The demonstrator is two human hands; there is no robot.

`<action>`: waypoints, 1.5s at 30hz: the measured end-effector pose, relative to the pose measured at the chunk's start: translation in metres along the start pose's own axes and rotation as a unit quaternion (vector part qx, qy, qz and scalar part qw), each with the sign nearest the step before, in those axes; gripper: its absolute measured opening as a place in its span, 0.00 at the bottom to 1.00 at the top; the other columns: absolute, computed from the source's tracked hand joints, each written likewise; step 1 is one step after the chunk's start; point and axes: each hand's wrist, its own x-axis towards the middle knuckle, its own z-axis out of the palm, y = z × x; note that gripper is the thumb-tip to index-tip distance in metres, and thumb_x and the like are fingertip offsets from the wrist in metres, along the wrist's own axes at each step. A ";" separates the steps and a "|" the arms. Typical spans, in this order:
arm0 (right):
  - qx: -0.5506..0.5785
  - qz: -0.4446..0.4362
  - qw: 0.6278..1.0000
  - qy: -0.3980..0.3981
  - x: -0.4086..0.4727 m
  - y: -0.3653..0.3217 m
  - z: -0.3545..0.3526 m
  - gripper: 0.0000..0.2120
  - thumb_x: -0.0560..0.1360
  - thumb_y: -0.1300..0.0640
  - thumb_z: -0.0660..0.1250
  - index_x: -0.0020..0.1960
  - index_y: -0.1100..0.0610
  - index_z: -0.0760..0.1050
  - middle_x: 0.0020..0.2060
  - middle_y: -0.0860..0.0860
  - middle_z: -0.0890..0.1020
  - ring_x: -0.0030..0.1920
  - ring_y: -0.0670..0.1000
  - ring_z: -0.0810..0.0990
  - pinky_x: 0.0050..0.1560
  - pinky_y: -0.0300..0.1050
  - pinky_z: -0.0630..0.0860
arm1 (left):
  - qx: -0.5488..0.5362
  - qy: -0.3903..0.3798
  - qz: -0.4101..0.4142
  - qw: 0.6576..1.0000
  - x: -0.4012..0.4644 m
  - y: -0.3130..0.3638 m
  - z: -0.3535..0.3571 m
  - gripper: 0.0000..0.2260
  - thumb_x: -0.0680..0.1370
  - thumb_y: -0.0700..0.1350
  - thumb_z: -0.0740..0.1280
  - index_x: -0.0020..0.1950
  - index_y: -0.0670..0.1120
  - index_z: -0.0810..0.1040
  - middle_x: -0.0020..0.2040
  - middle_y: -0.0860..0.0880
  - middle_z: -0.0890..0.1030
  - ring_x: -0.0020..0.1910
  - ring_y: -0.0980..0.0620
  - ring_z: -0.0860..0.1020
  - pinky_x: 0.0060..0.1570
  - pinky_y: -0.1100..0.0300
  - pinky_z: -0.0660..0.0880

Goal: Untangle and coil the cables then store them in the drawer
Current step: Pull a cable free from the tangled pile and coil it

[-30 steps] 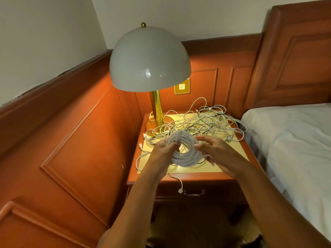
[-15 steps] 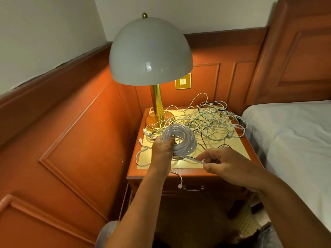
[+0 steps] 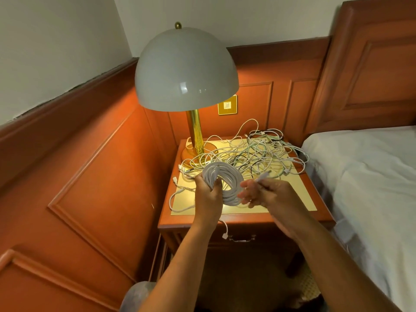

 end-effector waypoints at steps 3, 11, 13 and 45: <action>-0.259 -0.073 0.962 0.040 0.012 -0.001 0.007 0.13 0.80 0.53 0.63 0.39 0.53 0.79 0.28 0.47 0.77 0.30 0.41 0.72 0.34 0.36 0.68 | -0.013 -0.011 -0.012 1.000 -0.004 -0.002 0.004 0.12 0.80 0.49 0.64 0.59 0.47 0.65 0.50 0.44 0.77 0.47 0.49 0.80 0.43 0.55 0.80; -0.311 -0.091 0.944 0.069 0.023 -0.008 0.014 0.12 0.81 0.58 0.62 0.63 0.55 0.74 0.36 0.46 0.79 0.36 0.43 0.77 0.36 0.37 0.72 | -0.043 -0.026 -0.023 0.998 -0.009 0.000 0.010 0.14 0.81 0.47 0.63 0.63 0.45 0.64 0.52 0.45 0.76 0.47 0.53 0.80 0.42 0.59 0.80; -0.336 -0.088 0.935 0.078 0.022 -0.007 0.014 0.07 0.79 0.56 0.66 0.56 0.54 0.73 0.39 0.51 0.81 0.37 0.45 0.79 0.34 0.35 0.71 | -0.051 -0.029 -0.029 0.998 -0.011 -0.001 0.011 0.15 0.81 0.48 0.63 0.63 0.45 0.63 0.54 0.45 0.76 0.48 0.53 0.80 0.43 0.60 0.80; 0.381 0.127 0.889 0.221 -0.012 0.041 -0.006 0.20 0.81 0.42 0.54 0.49 0.59 0.72 0.22 0.48 0.62 0.22 0.47 0.64 0.30 0.43 0.70 | -0.306 -0.049 -0.239 0.920 -0.014 0.021 0.002 0.12 0.81 0.37 0.61 0.65 0.38 0.72 0.39 0.47 0.75 0.37 0.52 0.74 0.38 0.57 0.76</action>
